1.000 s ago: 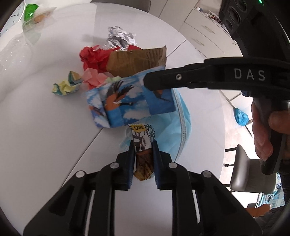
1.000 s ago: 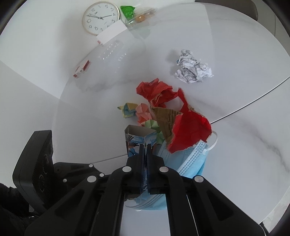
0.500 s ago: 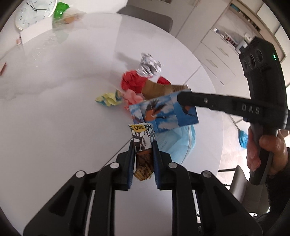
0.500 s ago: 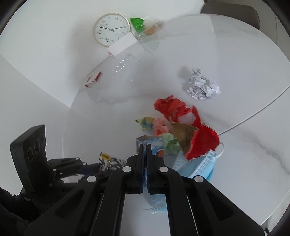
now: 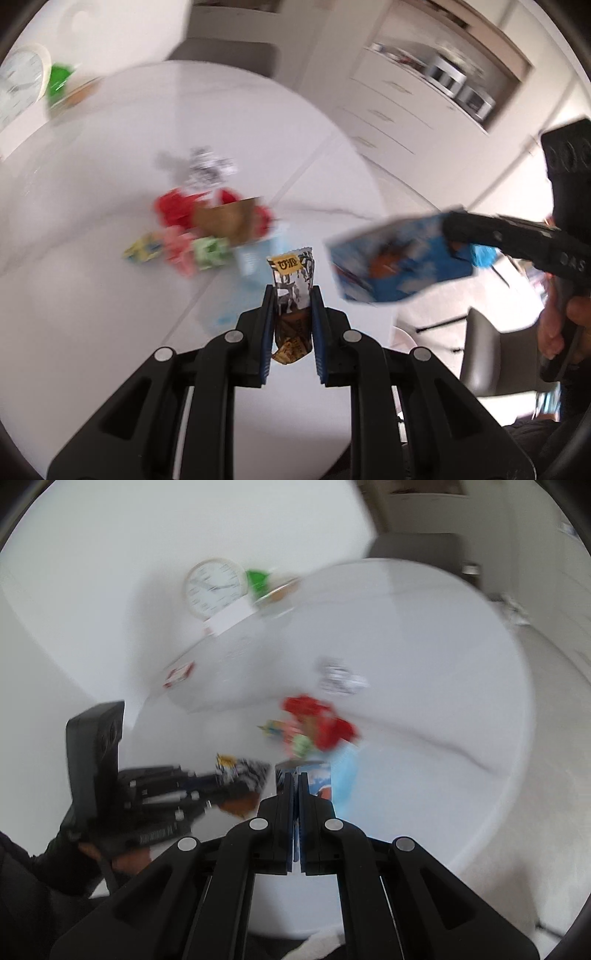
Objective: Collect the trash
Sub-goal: 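Carry the wrapper and paper box to the wastebasket and release them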
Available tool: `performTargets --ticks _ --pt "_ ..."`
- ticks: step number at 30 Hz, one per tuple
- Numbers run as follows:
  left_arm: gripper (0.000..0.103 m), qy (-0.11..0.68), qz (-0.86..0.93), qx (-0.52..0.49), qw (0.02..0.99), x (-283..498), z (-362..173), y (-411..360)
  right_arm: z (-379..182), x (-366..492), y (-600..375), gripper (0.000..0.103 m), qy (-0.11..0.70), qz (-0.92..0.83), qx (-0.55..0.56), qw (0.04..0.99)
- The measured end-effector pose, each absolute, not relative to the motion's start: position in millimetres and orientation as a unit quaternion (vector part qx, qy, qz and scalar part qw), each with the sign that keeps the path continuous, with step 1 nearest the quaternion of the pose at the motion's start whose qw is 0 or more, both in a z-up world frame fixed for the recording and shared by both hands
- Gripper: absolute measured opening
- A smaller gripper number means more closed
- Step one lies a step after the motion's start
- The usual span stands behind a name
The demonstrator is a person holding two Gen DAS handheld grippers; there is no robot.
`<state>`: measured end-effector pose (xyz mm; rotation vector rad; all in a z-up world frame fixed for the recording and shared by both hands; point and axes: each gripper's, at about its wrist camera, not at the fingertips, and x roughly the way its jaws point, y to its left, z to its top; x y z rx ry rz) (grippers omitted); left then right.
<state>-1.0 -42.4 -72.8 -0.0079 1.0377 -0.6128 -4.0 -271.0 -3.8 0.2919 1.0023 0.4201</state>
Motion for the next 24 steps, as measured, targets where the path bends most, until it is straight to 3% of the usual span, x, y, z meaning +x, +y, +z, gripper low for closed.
performTargets --ticks 8,17,18,19,21,24 --pt "0.018 0.492 -0.374 0.024 0.786 -24 -71 -117 -21 -99 -361 0.003 0.491 0.050 0.172 0.852" --pt "0.018 0.493 -0.431 0.082 0.752 -54 -66 -184 -124 -141 -395 0.007 0.575 -0.033 0.191 0.795" --pt "0.018 0.494 -0.433 0.087 0.749 -56 -66 -189 -134 -140 -396 0.020 0.581 -0.038 0.199 0.788" --pt "0.018 0.495 -0.436 0.092 0.746 -58 -67 -194 -142 -142 -398 0.050 0.586 -0.043 0.206 0.783" --pt "0.018 0.497 -0.441 0.098 0.741 -62 -67 -202 -152 -146 -402 0.081 0.588 -0.078 0.207 0.778" --pt "0.018 0.504 -0.450 0.111 0.729 -68 -72 -218 -148 -154 -408 0.095 0.587 -0.105 0.211 0.775"
